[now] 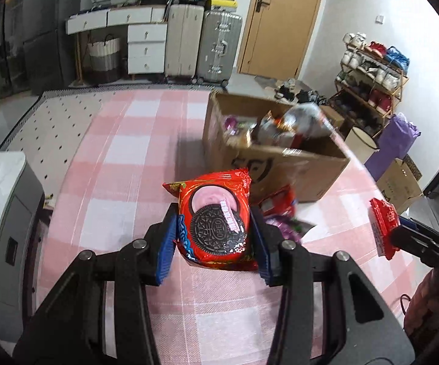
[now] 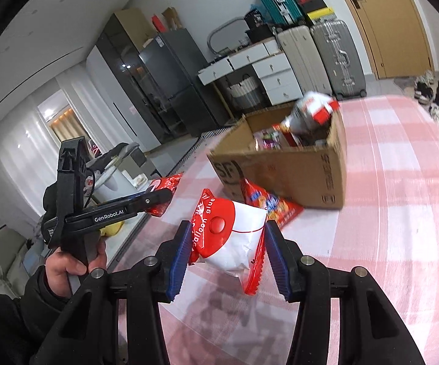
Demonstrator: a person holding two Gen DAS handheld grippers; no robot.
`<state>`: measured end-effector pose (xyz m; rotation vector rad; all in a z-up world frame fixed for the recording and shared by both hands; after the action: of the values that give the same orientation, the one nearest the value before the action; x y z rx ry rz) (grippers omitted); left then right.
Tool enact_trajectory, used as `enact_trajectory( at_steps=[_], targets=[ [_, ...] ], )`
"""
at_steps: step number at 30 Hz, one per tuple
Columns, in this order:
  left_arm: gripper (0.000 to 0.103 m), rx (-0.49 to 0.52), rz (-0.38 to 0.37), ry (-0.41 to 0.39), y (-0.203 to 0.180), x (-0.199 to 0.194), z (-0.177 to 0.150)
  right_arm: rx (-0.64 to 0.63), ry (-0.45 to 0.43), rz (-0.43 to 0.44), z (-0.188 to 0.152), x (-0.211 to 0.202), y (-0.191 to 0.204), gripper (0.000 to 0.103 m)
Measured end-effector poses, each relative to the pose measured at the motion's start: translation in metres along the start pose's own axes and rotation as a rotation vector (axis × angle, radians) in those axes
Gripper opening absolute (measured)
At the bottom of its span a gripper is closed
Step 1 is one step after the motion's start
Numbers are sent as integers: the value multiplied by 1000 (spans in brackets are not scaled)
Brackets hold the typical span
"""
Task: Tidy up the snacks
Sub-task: 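Lift and carry both packs over the cardboard box with both grippers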
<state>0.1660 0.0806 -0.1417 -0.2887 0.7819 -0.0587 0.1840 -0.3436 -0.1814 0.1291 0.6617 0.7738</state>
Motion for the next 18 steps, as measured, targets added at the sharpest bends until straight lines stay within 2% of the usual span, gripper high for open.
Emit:
enact_trajectory(
  at_steps=[11, 18],
  targets=[
    [41, 56, -91, -61, -43, -40, 41, -78, -66, 28, 59, -9, 18, 48],
    [41, 81, -128, -102, -67, -53, 79, -122, -131, 15, 111, -13, 22, 48]
  ],
)
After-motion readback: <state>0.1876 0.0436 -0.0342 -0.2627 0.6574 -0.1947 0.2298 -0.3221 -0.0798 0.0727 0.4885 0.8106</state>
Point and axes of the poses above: each gripper's, at about its wrist camera, not at the fingertips, and x roughly the way its jaws point, y to its left, z to its top, the point moved 5 cm from there along x, roughly the way its jaws point, and after that the axes turned 9 degrees about -x, right-handed, at the moved point
